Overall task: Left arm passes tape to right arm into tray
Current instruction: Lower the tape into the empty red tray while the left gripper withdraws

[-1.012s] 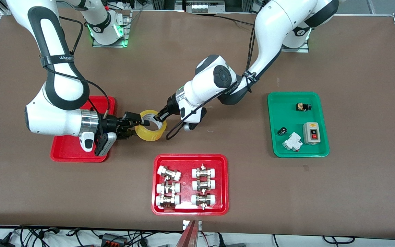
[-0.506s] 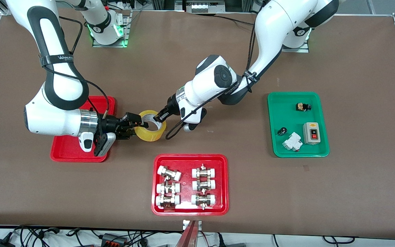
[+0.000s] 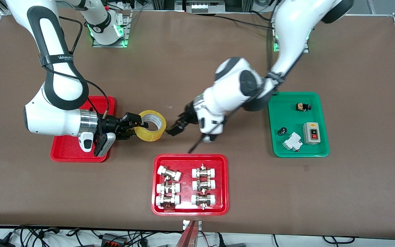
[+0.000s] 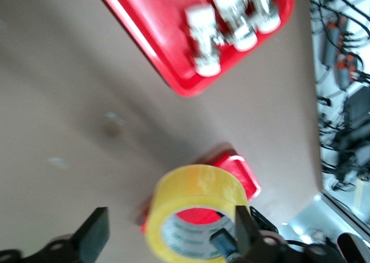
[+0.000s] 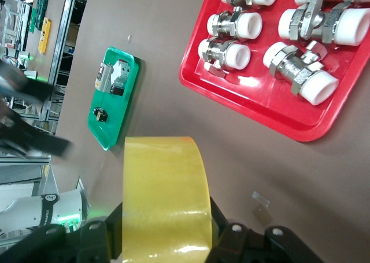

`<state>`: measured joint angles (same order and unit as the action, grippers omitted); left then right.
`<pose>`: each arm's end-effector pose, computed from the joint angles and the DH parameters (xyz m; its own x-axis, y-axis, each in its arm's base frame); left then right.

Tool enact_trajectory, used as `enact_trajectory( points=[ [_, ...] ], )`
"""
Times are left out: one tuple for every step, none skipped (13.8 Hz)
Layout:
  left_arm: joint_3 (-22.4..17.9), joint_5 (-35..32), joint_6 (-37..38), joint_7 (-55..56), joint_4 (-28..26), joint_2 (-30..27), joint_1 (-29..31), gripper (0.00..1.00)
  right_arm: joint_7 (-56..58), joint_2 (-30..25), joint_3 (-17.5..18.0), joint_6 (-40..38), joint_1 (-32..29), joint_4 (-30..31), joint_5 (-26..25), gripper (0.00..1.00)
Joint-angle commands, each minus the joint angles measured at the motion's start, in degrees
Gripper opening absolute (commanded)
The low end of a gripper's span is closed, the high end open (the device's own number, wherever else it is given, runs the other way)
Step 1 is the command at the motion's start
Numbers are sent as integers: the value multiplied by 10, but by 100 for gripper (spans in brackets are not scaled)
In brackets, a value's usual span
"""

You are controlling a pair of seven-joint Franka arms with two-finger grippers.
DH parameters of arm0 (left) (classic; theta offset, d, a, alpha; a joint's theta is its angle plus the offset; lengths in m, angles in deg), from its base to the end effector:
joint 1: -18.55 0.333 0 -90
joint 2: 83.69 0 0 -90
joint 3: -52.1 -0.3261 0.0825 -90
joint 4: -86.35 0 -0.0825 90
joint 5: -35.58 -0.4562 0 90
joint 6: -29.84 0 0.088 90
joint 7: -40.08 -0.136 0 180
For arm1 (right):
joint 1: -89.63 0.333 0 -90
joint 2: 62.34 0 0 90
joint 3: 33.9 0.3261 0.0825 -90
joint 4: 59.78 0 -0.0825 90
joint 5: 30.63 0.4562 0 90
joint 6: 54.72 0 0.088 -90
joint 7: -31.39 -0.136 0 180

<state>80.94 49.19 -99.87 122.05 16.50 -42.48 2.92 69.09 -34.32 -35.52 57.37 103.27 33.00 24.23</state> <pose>0.6797 -0.5229 0.3938 0.5885 0.6541 -0.4753 0.8083 -0.4606 0.3668 0.7138 0.2318 0.3046 0.9279 0.3147 0.2000 0.3564 -0.5911 -0.7236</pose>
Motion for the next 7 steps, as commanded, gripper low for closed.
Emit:
enact_trajectory(
  points=[
    [-2,-5,112,-6,-15,-57,52,100,4,-2,-4,-31,-36,2,3,0],
    [-2,-14,150,-6,-16,-70,74,100,4,0,-5,-46,-56,6,0,0],
    [-1,-21,190,-7,-15,-84,95,100,4,5,-5,-61,-83,13,-18,0],
    [1,-22,238,-8,-14,-102,117,100,6,11,-5,-72,-104,14,-47,0],
    [8,-20,293,-8,-13,-109,145,100,11,14,-5,-83,-125,17,-74,0],
    [10,-20,343,-8,-10,-112,166,100,17,24,-5,-95,-145,21,-94,0],
    [7,-20,378,-8,-10,-124,176,100,31,35,-4,-106,-162,21,-110,0]
  ],
)
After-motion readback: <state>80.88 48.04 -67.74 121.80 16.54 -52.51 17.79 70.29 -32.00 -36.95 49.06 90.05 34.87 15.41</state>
